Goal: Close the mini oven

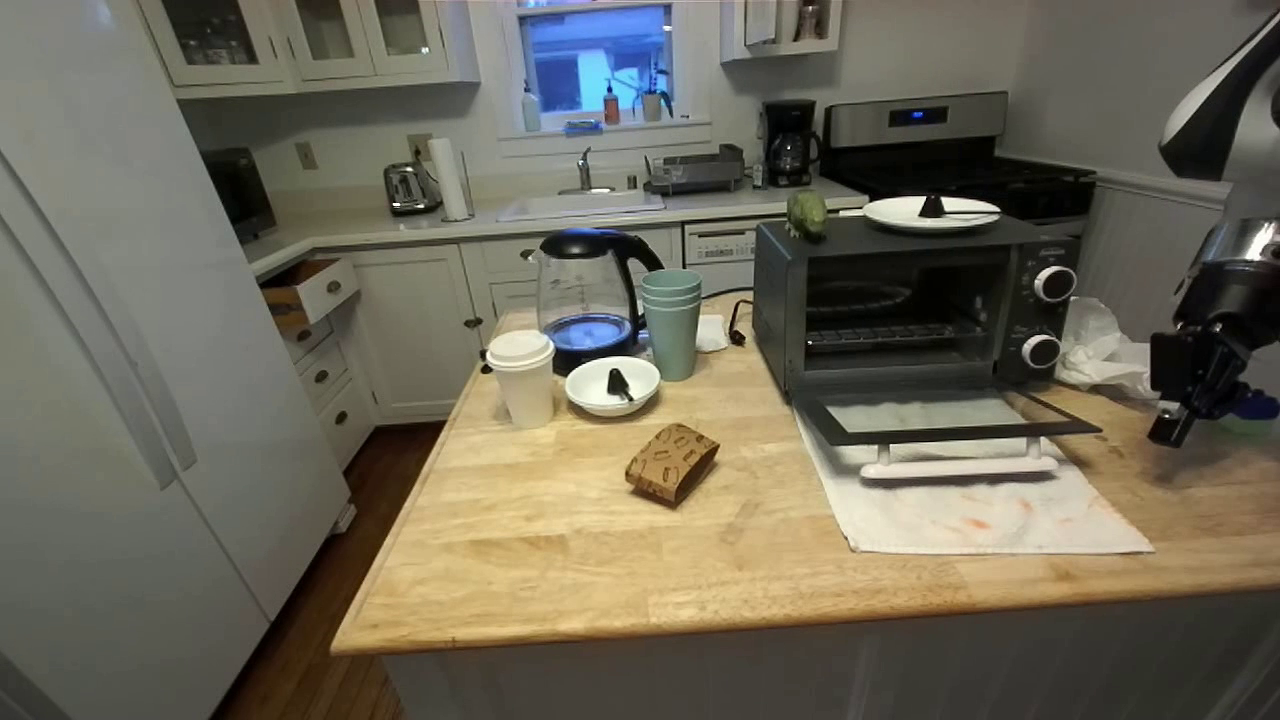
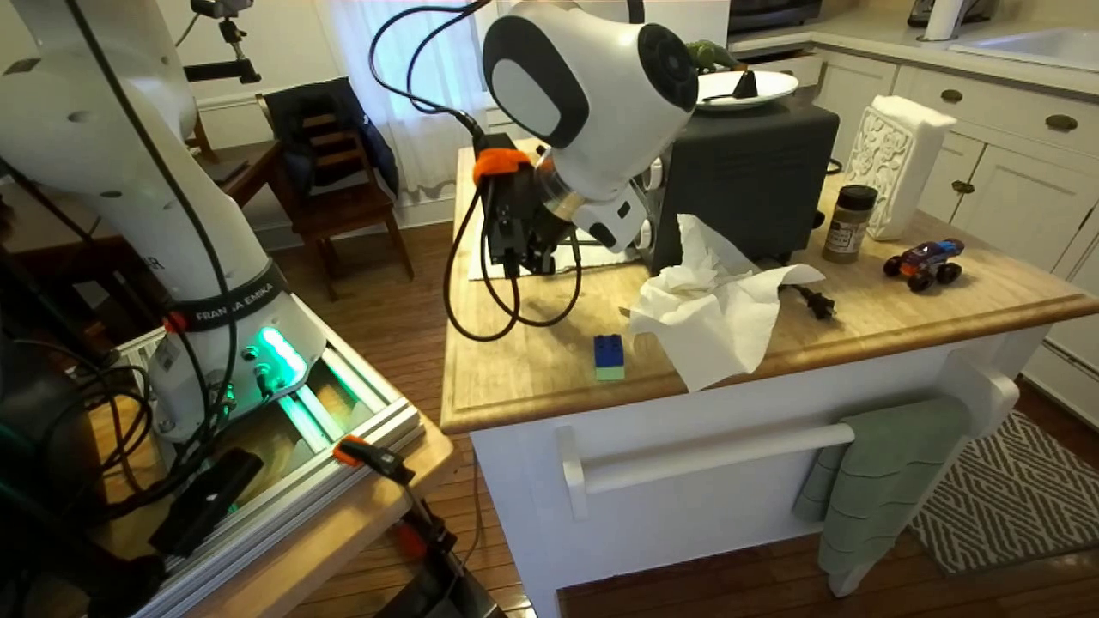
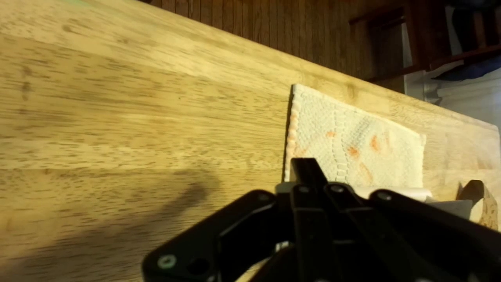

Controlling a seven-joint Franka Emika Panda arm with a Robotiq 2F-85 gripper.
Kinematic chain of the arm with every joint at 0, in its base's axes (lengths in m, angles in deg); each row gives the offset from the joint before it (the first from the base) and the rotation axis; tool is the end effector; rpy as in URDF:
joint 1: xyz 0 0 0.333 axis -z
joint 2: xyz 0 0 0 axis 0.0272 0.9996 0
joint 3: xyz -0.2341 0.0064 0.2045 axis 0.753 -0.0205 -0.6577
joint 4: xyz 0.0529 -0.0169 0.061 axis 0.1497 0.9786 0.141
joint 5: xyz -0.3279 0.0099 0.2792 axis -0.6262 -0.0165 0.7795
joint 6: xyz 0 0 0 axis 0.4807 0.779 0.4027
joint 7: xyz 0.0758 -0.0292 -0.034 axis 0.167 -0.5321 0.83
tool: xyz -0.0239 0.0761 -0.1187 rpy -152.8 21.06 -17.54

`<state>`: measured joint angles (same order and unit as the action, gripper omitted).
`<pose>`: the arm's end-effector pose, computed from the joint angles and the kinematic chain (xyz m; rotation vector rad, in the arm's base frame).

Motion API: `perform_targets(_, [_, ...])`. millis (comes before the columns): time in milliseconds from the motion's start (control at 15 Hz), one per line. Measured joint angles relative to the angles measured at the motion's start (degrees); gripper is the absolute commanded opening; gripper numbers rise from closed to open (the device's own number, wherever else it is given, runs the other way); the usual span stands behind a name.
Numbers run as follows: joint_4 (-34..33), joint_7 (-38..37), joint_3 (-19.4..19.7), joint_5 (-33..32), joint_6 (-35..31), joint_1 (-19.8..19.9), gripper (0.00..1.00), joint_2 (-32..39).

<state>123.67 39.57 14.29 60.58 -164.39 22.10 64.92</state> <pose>0.3214 -0.2998 0.1332 -2.3304 0.6070 0.2624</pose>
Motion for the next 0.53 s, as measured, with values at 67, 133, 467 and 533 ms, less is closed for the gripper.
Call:
perform_targets(67, [0.0,-0.1,-0.5,0.1,0.0,0.5,0.00,0.0])
perform_targets(133, [0.0,-0.4,-1.1,0.2,0.1,1.1,0.00,0.1])
perform_targets(467, [-0.7,-1.2,-2.7,3.2,0.2,3.9,0.00,2.1])
perform_targets(533, [-1.0,-1.3,-2.9,4.2,0.3,4.4,0.00,2.8])
